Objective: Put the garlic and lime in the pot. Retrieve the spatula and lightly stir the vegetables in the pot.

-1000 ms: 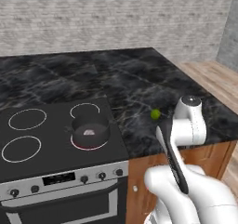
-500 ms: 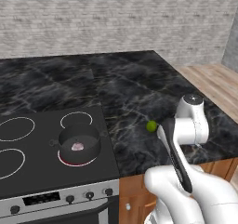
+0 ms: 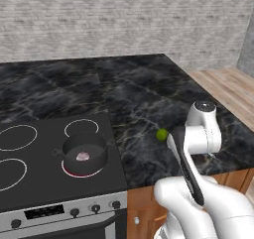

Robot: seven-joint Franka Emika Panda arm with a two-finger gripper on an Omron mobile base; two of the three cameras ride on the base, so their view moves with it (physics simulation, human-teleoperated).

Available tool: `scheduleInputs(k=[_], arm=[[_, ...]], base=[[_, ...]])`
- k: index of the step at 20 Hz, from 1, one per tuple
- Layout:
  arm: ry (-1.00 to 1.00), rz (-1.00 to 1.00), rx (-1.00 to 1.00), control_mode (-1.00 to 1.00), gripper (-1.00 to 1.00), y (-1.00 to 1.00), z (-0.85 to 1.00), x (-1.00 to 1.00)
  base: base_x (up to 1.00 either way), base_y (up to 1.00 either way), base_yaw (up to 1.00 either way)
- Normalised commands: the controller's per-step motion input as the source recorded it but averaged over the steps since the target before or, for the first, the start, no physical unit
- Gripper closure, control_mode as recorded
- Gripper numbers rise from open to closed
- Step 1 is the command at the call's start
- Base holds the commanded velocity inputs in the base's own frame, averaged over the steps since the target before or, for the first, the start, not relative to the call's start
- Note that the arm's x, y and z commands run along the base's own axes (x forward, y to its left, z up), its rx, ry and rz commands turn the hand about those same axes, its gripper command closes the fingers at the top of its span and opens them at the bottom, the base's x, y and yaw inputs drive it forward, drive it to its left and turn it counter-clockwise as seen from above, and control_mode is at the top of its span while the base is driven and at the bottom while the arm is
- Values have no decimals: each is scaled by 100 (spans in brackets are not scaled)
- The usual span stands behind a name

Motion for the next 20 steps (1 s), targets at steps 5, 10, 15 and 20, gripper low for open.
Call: scheduleInputs(k=[5,10,15,20], arm=[[14,9,0,-100,-100,0,1,98],[26,9,-3,-100,-100,-6,1,100],[16,0,3,-100,-100,-22,14,80],[5,0,6,-100,-100,-13,-2,57]], base=[[0,0,0],[0,0,0],[0,0,0],[0,0,0]])
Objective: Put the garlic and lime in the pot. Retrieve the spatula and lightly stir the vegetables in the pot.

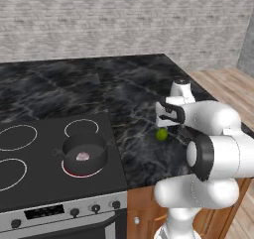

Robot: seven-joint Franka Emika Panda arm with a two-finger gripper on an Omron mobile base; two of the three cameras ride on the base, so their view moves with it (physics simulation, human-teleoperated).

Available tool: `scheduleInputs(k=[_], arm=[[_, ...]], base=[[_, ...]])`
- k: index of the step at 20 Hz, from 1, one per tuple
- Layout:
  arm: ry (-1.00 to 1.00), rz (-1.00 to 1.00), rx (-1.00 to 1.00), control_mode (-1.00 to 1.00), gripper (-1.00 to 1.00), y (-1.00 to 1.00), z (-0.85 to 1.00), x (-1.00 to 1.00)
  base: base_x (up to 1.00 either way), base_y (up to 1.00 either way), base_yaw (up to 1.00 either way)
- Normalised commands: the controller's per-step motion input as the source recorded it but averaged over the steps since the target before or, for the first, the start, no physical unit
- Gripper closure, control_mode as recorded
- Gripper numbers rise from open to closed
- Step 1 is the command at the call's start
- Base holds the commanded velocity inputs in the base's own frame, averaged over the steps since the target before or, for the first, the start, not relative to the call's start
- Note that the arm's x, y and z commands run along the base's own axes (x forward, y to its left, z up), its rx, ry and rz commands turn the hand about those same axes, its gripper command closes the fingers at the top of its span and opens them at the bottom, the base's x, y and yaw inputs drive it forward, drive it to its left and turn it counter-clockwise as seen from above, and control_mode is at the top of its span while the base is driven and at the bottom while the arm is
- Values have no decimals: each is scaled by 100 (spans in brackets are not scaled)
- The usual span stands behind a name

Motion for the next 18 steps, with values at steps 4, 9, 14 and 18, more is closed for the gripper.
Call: scheduleInputs(k=[4,9,14,18], arm=[[7,6,1,-100,-100,18,-24,19],[2,3,0,-100,-100,18,-40,1],[1,0,6,-100,-100,0,-44,14],[1,0,11,-100,-100,1,-2,35]], base=[[0,0,0],[0,0,0],[0,0,0],[0,0,0]])
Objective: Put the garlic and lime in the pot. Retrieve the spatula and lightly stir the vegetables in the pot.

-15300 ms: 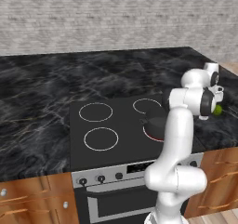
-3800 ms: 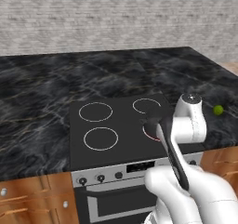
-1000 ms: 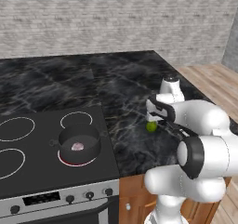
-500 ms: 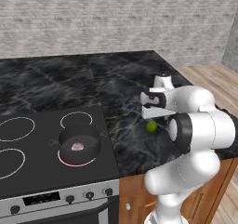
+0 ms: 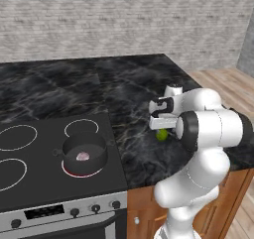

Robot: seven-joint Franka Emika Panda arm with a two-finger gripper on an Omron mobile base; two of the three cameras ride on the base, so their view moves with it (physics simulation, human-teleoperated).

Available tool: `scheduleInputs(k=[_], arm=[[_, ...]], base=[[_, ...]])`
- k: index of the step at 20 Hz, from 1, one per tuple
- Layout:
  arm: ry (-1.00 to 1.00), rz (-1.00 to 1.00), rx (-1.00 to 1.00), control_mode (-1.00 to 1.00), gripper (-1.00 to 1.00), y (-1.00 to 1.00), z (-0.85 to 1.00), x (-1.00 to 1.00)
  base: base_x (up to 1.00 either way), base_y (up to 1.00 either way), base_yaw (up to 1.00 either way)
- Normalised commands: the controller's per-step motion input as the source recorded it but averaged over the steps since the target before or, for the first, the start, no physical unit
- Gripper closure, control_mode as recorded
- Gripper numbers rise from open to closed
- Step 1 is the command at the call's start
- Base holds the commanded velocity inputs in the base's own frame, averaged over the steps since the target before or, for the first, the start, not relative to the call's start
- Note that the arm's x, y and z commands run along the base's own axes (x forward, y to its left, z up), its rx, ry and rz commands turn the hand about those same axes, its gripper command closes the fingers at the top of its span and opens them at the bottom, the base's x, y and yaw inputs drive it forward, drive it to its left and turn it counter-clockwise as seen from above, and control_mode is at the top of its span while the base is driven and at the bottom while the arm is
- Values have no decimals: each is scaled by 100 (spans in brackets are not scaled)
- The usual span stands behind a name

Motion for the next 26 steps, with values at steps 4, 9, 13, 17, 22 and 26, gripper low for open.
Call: scheduleInputs(k=[4,9,13,17,22,26], arm=[[1,0,4,-100,-100,0,0,73],[1,0,0,-100,-100,0,-15,18],[0,0,0,-100,-100,0,-32,-42],[0,0,0,-100,-100,1,-2,-43],[1,0,0,-100,-100,12,0,18],[1,0,0,-100,-100,9,-1,33]], base=[[0,0,0],[0,0,0],[0,0,0],[0,0,0],[0,0,0],[0,0,0]])
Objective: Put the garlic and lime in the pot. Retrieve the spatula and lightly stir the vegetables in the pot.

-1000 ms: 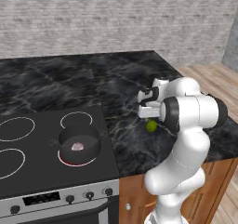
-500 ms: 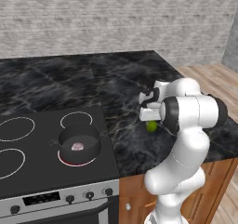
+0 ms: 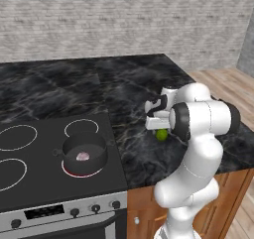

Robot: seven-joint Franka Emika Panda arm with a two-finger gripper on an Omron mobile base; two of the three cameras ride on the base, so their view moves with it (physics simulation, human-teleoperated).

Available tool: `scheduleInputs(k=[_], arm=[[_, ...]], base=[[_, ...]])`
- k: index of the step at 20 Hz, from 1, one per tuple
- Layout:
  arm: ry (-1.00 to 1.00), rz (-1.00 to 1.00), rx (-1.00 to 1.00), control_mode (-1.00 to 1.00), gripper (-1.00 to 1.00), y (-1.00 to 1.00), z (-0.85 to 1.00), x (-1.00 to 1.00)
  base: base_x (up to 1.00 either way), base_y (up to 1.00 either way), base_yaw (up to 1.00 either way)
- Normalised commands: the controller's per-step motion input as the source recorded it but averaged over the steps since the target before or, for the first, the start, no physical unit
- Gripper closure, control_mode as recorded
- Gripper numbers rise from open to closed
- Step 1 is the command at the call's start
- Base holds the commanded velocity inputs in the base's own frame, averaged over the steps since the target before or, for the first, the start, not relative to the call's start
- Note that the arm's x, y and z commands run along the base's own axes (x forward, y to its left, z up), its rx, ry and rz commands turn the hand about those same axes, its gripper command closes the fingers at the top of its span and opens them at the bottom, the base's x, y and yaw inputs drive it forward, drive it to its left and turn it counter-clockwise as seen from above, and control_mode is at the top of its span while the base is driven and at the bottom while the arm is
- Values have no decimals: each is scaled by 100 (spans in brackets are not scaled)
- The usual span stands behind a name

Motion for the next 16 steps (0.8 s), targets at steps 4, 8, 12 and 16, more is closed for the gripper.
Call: scheduleInputs(k=[4,8,12,16], arm=[[0,-1,0,-100,-100,0,-35,1],[1,0,0,-100,-100,0,-26,-29],[0,0,0,-100,-100,0,0,-9],[0,0,0,-100,-100,0,-4,-3]], base=[[0,0,0],[0,0,0],[0,0,0],[0,0,0]])
